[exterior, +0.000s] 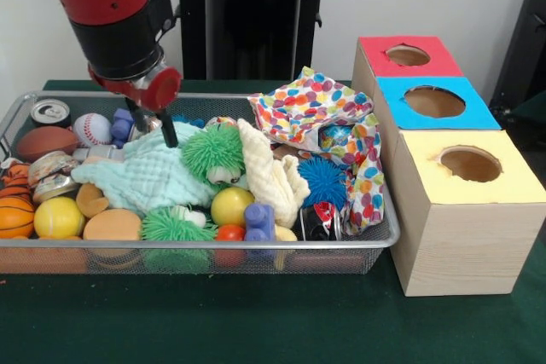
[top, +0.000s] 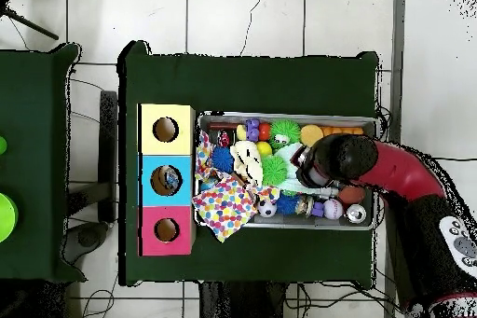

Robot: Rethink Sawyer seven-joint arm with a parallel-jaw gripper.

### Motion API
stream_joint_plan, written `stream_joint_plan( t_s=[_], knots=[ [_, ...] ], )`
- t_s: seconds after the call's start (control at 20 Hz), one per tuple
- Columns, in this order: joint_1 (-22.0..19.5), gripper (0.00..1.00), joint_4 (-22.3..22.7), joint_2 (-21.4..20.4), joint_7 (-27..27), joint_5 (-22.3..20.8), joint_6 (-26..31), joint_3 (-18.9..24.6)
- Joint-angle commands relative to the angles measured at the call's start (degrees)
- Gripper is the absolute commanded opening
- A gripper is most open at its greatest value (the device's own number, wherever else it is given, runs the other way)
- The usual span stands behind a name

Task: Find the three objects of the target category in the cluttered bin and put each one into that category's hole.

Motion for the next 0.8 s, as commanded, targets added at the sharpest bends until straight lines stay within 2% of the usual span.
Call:
stream_joint_plan(
  t_s=[0.05,0.2,0.8],
  knots=[
    [-1.0,1.0,1.0,6.4,-9.9,-5.5,-10.6,5.1],
    [-0.8,1.0,2.4,6.9,-7.9,-6.0,-13.2,4.9],
    [-0.9,1.0,3.7,10.8,-6.1,-6.8,-18.4,5.1]
  ],
)
